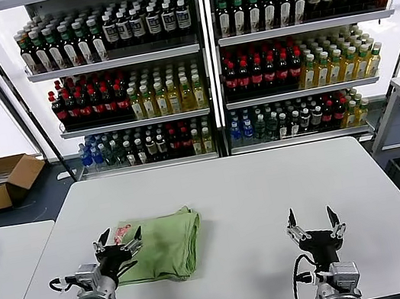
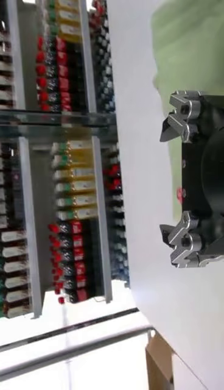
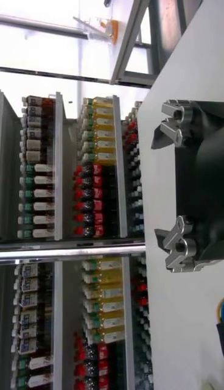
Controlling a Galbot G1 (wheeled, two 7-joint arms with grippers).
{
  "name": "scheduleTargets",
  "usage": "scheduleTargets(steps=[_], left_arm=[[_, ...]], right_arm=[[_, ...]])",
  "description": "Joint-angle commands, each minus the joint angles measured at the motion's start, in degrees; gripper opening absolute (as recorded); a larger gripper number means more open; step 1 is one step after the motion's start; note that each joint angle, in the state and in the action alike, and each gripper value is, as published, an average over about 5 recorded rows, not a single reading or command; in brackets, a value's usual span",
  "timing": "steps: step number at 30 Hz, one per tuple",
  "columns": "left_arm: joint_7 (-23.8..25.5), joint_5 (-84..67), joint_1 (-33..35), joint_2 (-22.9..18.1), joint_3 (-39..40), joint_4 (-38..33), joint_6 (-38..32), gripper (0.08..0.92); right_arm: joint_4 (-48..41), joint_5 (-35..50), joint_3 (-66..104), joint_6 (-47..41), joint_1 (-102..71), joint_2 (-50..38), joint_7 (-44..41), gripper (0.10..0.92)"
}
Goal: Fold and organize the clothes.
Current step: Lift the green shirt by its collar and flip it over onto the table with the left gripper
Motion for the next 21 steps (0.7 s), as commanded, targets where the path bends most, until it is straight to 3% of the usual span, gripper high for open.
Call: scheduleTargets(steps=[1,21], left_arm=[[0.5,-4.7,0.4,1.2,-2.7,3.6,1.4,0.823],[2.8,-8.2,-0.6,1.0,-1.7,8.2,1.4,0.823]], right_arm=[[-0.2,0.0,-0.2,0.1,0.1,0.1,0.1,0.823],[0.7,-0.9,-0.6,-0.1,-0.5,0.4,-0.1,0.823]])
